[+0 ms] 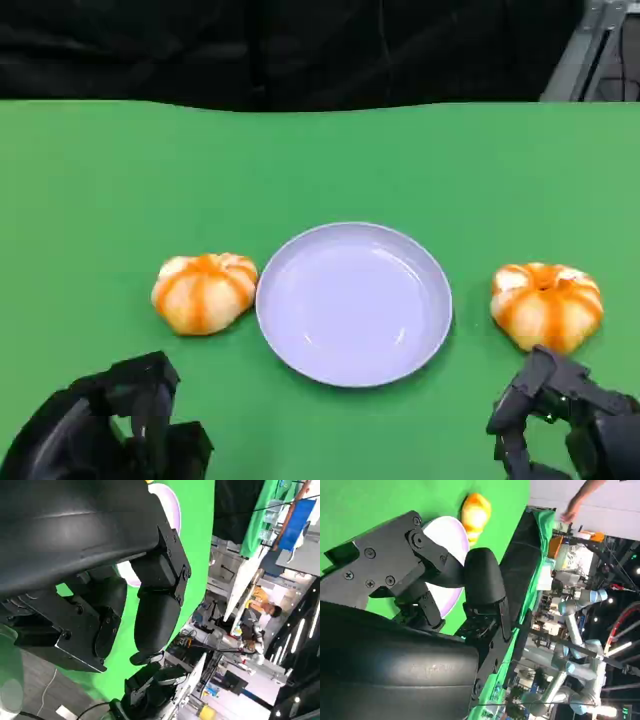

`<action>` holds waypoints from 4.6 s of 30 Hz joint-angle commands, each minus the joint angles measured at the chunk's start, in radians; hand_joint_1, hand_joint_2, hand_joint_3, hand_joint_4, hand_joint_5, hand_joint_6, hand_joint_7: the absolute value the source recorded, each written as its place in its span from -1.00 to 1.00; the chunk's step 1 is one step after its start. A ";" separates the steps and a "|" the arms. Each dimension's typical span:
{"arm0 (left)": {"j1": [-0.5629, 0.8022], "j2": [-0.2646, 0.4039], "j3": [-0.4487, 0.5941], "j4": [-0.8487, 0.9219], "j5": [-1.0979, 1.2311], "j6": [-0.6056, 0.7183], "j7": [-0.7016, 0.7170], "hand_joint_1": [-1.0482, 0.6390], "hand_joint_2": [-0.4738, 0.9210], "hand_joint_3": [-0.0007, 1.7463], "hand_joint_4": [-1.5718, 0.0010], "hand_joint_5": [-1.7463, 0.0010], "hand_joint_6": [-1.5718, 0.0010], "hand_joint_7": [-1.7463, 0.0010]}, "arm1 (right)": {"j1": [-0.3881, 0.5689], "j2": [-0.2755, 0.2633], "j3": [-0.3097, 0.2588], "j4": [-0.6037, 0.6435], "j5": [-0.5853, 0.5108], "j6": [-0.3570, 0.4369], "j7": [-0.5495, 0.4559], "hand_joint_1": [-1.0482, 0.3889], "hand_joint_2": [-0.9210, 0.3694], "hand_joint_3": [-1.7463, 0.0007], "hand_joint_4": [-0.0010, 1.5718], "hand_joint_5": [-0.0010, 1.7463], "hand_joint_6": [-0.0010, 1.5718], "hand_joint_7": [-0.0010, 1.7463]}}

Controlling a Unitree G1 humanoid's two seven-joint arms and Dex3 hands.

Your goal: Grasp the bread from the table and place it into the plate.

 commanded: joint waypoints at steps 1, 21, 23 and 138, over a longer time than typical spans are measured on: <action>-0.006 0.011 0.003 0.012 0.016 -0.019 -0.017 0.55 0.56 1.00 -0.47 -1.00 -0.26 -1.00 | -0.004 -0.008 -0.006 0.009 0.002 -0.013 -0.005 0.26 -0.38 -0.36 0.04 1.00 -0.08 0.83; 0.003 0.031 -0.040 0.024 0.270 -0.269 -0.061 0.29 0.21 0.75 0.57 -0.92 0.53 -0.90 | 0.001 -0.012 -0.009 0.002 0.010 -0.008 0.003 0.28 -0.40 -0.35 0.02 1.00 -0.09 0.82; -0.012 0.058 -0.047 0.033 0.366 -0.346 -0.065 0.20 0.17 0.67 0.69 -0.89 0.58 -0.83 | -0.002 -0.013 -0.008 0.005 0.012 -0.009 0.005 0.28 -0.40 -0.34 0.02 1.00 -0.09 0.82; -0.970 -0.046 -0.637 1.526 1.458 -0.399 0.934 -0.04 1.00 -0.93 0.00 0.82 0.07 0.95 | 0.003 -0.003 0.002 -0.018 -0.019 0.026 -0.021 0.25 -0.39 -0.33 0.04 1.00 -0.06 0.80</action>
